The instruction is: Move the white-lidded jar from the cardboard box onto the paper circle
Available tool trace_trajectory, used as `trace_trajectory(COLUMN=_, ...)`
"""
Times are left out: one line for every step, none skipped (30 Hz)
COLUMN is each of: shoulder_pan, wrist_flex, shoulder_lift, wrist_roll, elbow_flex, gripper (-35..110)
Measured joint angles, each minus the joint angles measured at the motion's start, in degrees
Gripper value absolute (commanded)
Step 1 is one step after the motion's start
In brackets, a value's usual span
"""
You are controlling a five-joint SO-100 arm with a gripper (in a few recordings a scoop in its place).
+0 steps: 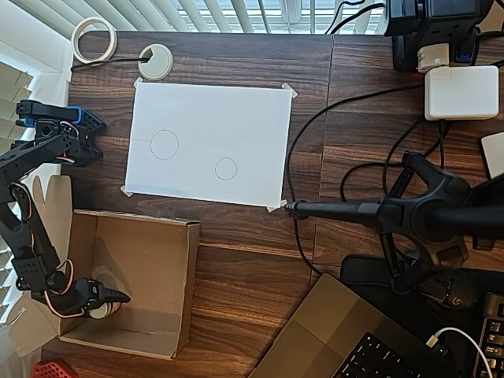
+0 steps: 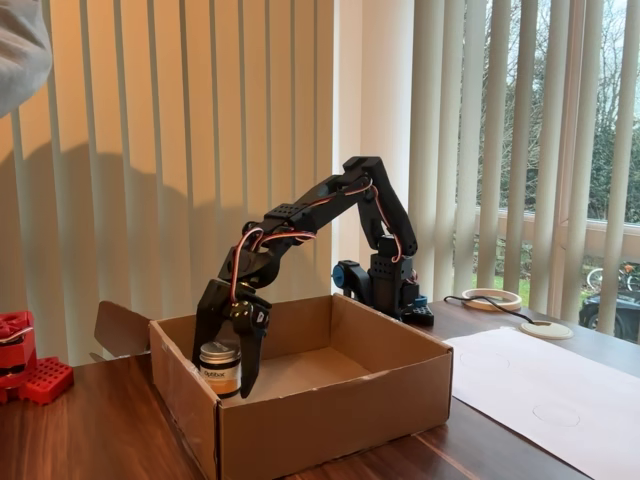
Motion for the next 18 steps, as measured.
trace_trajectory(shoulder_pan=0.0, wrist_flex=0.0, shoulder_lift=0.0, wrist_roll=0.0, elbow_flex=0.0, gripper=33)
trace_trajectory(shoulder_pan=0.0, wrist_flex=0.0, shoulder_lift=0.0, wrist_roll=0.0, elbow_flex=0.0, gripper=30)
trace_trajectory(shoulder_pan=0.0, wrist_flex=0.0, shoulder_lift=0.0, wrist_roll=0.0, elbow_flex=0.0, gripper=27)
trace_trajectory(shoulder_pan=0.0, wrist_flex=0.0, shoulder_lift=0.0, wrist_roll=0.0, elbow_flex=0.0, gripper=24)
trace_trajectory(shoulder_pan=0.0, wrist_flex=0.0, shoulder_lift=0.0, wrist_roll=0.0, elbow_flex=0.0, gripper=23)
trace_trajectory(shoulder_pan=0.0, wrist_flex=0.0, shoulder_lift=0.0, wrist_roll=0.5, elbow_flex=-0.1, gripper=22)
trace_trajectory(shoulder_pan=0.0, wrist_flex=0.0, shoulder_lift=0.0, wrist_roll=0.4, elbow_flex=-0.1, gripper=20)
trace_trajectory(shoulder_pan=0.0, wrist_flex=0.0, shoulder_lift=0.0, wrist_roll=0.2, elbow_flex=-0.1, gripper=19)
trace_trajectory(shoulder_pan=0.0, wrist_flex=0.0, shoulder_lift=0.0, wrist_roll=0.2, elbow_flex=-0.1, gripper=16)
trace_trajectory(shoulder_pan=0.0, wrist_flex=0.0, shoulder_lift=0.0, wrist_roll=0.2, elbow_flex=-0.1, gripper=14)
trace_trajectory(shoulder_pan=0.0, wrist_flex=0.0, shoulder_lift=0.0, wrist_roll=0.2, elbow_flex=-0.1, gripper=12)
trace_trajectory(shoulder_pan=0.0, wrist_flex=0.0, shoulder_lift=0.0, wrist_roll=-0.3, elbow_flex=-0.1, gripper=10)
trace_trajectory(shoulder_pan=0.0, wrist_flex=0.0, shoulder_lift=0.0, wrist_roll=-0.5, elbow_flex=-0.1, gripper=8)
trace_trajectory(shoulder_pan=0.0, wrist_flex=0.0, shoulder_lift=0.0, wrist_roll=-0.9, elbow_flex=-0.1, gripper=7)
trace_trajectory(shoulder_pan=0.0, wrist_flex=0.0, shoulder_lift=0.0, wrist_roll=-1.2, elbow_flex=-0.1, gripper=6)
trace_trajectory(shoulder_pan=0.0, wrist_flex=0.0, shoulder_lift=0.0, wrist_roll=-1.5, elbow_flex=-0.1, gripper=6)
trace_trajectory(shoulder_pan=0.0, wrist_flex=0.0, shoulder_lift=0.0, wrist_roll=-1.6, elbow_flex=-0.1, gripper=6)
trace_trajectory(shoulder_pan=0.0, wrist_flex=0.0, shoulder_lift=0.0, wrist_roll=-1.7, elbow_flex=-0.1, gripper=6)
